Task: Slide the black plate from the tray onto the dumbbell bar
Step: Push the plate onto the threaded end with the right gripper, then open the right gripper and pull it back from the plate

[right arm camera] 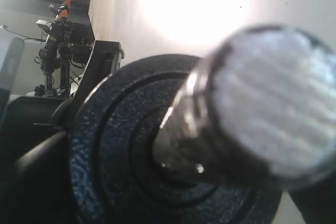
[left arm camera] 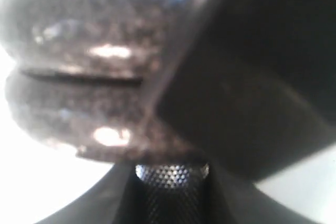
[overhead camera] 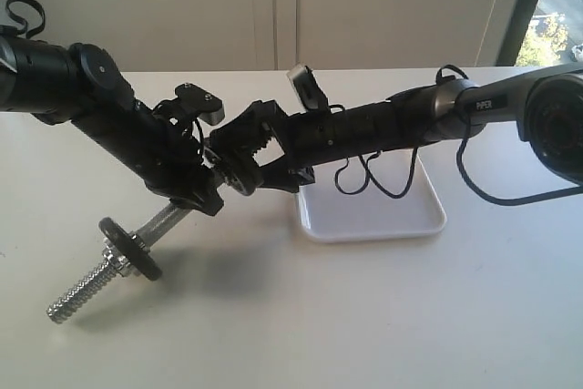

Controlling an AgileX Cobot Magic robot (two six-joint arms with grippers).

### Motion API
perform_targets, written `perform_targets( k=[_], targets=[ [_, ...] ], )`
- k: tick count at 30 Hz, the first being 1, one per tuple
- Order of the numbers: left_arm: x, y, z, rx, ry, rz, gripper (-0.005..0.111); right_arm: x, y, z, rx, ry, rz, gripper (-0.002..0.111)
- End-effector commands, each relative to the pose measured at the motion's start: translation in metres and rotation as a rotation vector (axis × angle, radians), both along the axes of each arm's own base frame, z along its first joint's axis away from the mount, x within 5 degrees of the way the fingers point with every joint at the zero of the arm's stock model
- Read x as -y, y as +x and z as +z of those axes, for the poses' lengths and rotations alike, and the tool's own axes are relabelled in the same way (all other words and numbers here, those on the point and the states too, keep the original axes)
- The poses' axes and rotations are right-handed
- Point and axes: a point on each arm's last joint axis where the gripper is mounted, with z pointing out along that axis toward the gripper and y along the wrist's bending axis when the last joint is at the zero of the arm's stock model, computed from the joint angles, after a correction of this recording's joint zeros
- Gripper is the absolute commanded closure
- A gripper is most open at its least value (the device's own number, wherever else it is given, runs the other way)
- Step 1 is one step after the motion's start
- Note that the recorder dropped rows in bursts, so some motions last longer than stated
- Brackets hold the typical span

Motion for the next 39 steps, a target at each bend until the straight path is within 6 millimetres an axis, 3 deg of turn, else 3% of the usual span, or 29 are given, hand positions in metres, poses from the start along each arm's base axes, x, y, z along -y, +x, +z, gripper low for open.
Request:
perform_targets(
  k=[1, 11, 19, 24, 37, 39],
  targets=[
    [0.005, 0.001, 0.028, 0.062, -0.091, 0.046, 0.107, 0.016, 0.007, 0.015, 0.012, 0.079, -0.003, 0.013],
    [0.005, 0.001, 0.028, 0.065, -0.09, 0.046, 0.107, 0.034, 0.007, 0.005, 0.012, -0.035, 0.045, 0.013],
    [0.004, 0.004, 0.022, 0.068, -0.07, 0.042, 0.107, 0.087, 0.027, 0.005, -0.048, -0.033, -0.095, 0.013],
    [0.005, 0.006, 0.011, 0.043, -0.058, 0.042, 0.107, 0.11, 0.034, 0.005, -0.067, -0.025, -0.155, 0.013],
    [0.006, 0.006, 0.005, 0.021, -0.057, 0.049, 0.107, 0.114, 0.037, 0.008, -0.072, 0.011, -0.192, 0.014],
    [0.006, 0.006, 0.005, 0.02, -0.057, 0.048, 0.102, 0.114, 0.037, 0.008, -0.072, 0.011, -0.192, 0.014]
  ],
)
